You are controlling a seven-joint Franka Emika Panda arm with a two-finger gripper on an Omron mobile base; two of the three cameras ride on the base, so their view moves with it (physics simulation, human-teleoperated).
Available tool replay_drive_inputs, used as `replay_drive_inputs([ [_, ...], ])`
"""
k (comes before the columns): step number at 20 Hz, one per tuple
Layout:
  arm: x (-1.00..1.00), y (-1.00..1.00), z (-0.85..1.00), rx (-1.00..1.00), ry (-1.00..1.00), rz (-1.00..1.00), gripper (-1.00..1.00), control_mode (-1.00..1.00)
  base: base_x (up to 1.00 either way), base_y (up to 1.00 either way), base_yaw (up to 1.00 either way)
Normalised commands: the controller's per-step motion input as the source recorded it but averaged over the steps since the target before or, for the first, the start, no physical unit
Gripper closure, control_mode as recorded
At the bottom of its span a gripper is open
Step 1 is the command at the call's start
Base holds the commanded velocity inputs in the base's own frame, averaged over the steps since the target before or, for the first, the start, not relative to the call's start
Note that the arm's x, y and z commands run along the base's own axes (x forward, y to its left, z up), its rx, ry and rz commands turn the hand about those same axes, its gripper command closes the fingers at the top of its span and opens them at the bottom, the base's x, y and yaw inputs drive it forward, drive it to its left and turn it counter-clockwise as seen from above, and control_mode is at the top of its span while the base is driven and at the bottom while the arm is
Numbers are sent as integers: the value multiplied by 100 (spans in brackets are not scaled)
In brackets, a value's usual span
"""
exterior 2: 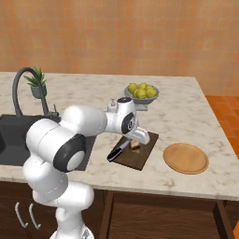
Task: Pick up the knife from the drawer and place it on the cutting board. Then place the meat from the plate to the cutting board.
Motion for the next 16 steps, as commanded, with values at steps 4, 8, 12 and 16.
replay_drive_inputs([
  [4, -28, 0, 47, 2, -15, 0, -100, -100, 0, 0, 0],
  [8, -74, -4, 69, 6, -39, 0, -100, -100, 0, 0, 0],
  [12, -100, -32, 82, 15, -73, 0, -100, -100, 0, 0, 0],
  [16, -100, -35, 83, 18, -84, 0, -100, -100, 0, 0, 0],
])
